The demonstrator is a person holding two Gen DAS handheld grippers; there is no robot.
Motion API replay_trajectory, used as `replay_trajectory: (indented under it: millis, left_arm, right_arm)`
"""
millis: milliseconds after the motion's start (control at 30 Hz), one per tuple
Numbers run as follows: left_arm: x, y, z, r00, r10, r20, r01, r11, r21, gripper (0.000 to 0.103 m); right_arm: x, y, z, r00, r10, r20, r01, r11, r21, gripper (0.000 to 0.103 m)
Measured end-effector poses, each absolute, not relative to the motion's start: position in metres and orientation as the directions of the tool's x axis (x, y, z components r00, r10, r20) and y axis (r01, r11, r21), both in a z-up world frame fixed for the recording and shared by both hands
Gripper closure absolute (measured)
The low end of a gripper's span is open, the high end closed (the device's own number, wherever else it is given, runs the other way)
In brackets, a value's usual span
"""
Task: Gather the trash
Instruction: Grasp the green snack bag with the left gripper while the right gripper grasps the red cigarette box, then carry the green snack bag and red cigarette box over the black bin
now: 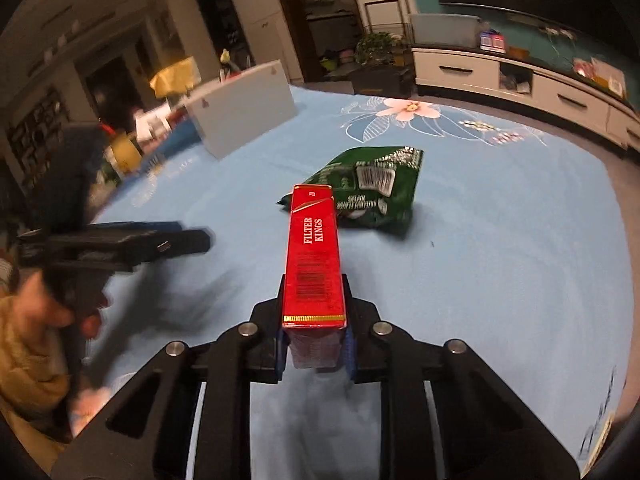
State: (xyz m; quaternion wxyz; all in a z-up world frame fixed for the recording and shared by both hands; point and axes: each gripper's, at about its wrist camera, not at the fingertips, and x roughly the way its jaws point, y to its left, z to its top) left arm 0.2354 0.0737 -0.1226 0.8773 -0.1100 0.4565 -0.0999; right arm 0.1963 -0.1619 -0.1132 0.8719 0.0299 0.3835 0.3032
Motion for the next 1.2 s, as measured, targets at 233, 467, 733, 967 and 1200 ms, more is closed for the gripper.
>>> replay_trajectory:
  millis: [233,467,733,967,1200]
  left_arm:
    - [0.282,0.035,-0.102,0.566,-0.339,-0.751,0.28,0.936,-0.212,0.003]
    - [0.322,-0.03,-0.101,0.459,-0.45,-0.766,0.579,0.805,-0.126,0.003]
    - [0.348,-0.053,-0.135,0.352,-0.406,-0.844,0.621,0.775,-0.114,0.059]
    - [0.322,-0.033,-0.135,0.349,-0.465,-0.814,0.53,0.814,-0.237,0.069]
    - [0.258,-0.028,-0.107,0.402,-0.498,-0.769,0.457,0.837,-0.302,0.07]
  right_arm:
    - [0.149,-0.215,-0.1,0.626,0.509,-0.59,-0.309,0.857,0.411,0.081]
    - [0.131,-0.234,-0.103,0.655,0.468,-0.593,-0.24,0.873,0.425,0.081]
    - [0.124,-0.248,-0.101,0.677,0.433,-0.595,-0.196,0.886,0.421,0.081]
    - [0.118,-0.251,-0.101,0.686,0.409,-0.602,-0.148,0.888,0.435,0.081]
    - [0.101,-0.253,-0.095,0.698,0.368,-0.614,-0.094,0.897,0.431,0.081]
